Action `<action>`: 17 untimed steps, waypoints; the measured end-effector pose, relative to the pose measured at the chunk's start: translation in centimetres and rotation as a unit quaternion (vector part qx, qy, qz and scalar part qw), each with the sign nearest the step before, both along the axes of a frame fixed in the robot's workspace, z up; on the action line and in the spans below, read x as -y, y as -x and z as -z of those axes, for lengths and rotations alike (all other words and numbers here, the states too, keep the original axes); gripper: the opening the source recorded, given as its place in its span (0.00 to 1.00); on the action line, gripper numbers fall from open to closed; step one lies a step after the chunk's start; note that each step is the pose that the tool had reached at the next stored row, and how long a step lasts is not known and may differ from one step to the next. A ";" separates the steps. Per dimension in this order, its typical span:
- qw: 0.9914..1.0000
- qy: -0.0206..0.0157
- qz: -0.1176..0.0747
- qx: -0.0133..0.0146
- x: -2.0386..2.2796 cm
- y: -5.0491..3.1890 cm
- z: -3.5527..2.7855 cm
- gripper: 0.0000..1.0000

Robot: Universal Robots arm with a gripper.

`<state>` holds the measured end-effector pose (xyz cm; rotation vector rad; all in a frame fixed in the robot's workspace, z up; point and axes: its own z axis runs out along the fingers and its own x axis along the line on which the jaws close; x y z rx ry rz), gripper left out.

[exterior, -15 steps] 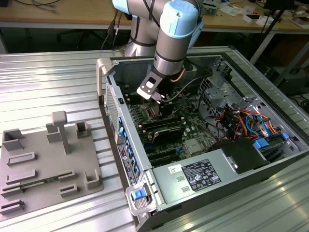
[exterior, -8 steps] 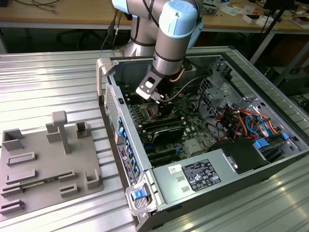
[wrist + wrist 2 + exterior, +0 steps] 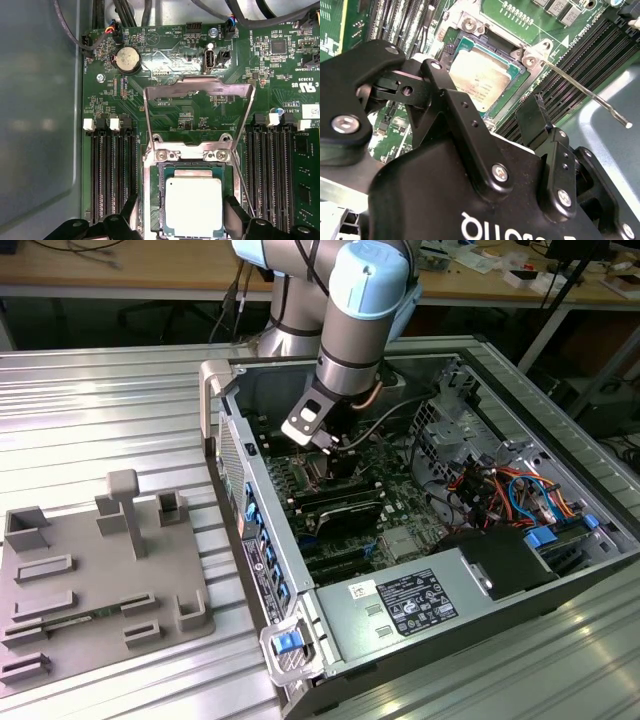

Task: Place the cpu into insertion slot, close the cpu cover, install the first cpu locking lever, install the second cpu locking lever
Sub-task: 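Place the cpu into insertion slot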

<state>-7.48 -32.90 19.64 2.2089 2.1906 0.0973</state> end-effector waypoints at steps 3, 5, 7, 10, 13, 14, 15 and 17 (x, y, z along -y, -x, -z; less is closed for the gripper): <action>1.000 0.001 0.000 0.000 0.00 -0.01 0.00 0.76; 1.000 0.001 0.000 0.000 0.00 -0.06 0.03 0.76; 1.000 0.001 0.000 0.000 0.00 -0.12 0.03 0.78; 1.000 0.001 0.000 0.000 0.00 -0.13 0.03 0.90; 1.000 0.001 0.000 0.000 0.00 -0.14 0.00 0.90; 1.000 0.001 0.000 0.000 -0.01 -0.14 -0.07 0.90; 1.000 0.001 0.000 0.000 -0.01 -0.14 -0.13 0.90; 1.000 0.001 0.000 0.000 -0.02 -0.14 -0.32 0.90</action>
